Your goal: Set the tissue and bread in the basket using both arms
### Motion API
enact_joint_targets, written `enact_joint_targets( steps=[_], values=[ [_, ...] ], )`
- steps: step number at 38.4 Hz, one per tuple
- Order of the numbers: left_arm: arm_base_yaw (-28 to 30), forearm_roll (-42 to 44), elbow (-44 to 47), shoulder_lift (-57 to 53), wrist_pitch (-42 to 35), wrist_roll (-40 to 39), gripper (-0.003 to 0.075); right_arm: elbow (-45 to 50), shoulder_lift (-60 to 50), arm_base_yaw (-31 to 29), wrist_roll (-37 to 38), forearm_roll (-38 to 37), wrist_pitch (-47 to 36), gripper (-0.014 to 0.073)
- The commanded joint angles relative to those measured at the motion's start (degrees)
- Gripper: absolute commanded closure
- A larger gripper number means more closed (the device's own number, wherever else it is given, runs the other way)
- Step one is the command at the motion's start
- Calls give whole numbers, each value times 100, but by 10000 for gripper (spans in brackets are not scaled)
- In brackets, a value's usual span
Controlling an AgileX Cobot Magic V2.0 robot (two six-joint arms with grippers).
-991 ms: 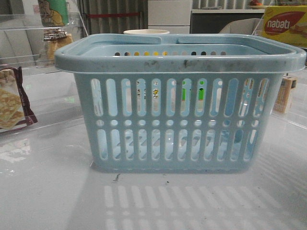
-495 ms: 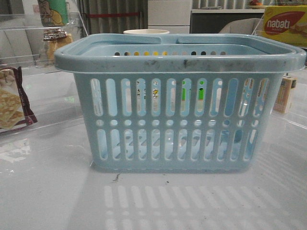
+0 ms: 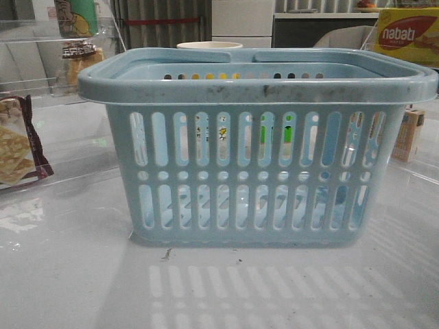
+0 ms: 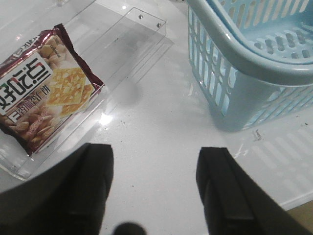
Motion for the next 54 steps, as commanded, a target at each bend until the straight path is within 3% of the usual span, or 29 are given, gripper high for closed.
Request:
enact_joint_targets(
  steps=[1,6,9,16,22,30,41,47,54],
  values=[
    [-51,-21,-160,-5,-411,-8,288,-254,-163,-39,-40,-157,-370,170],
    [-51,-21,-160,-5,-411,-8,288,-254,-231,-39,-40,-157,-433,368],
    [-51,-21,-160,-5,-411,-8,288,-260,-344,-12,-40,-157,-433,420],
    [-51,-21,-160,-5,-411,-8,288,-260,-943,184,-40,-146,-368,422],
    [-51,-21,-160,-5,-411,-8,288,-260,-1641,718,-40,-105,-256,422],
    [-51,-21,-160,-5,-449,-8,288,-242,-2218,1989,-40,4,-165,422],
    [-51,-21,-160,-5,-459,-8,288,-19,-2054,3514,-40,349,71,422],
    [-51,-21,-160,-5,-459,-8,288,254,-1765,3766,-40,781,-99,376],
    [-51,-21,-160,-5,-463,-8,288,308,-1447,3766,-40,970,-304,100]
  ],
)
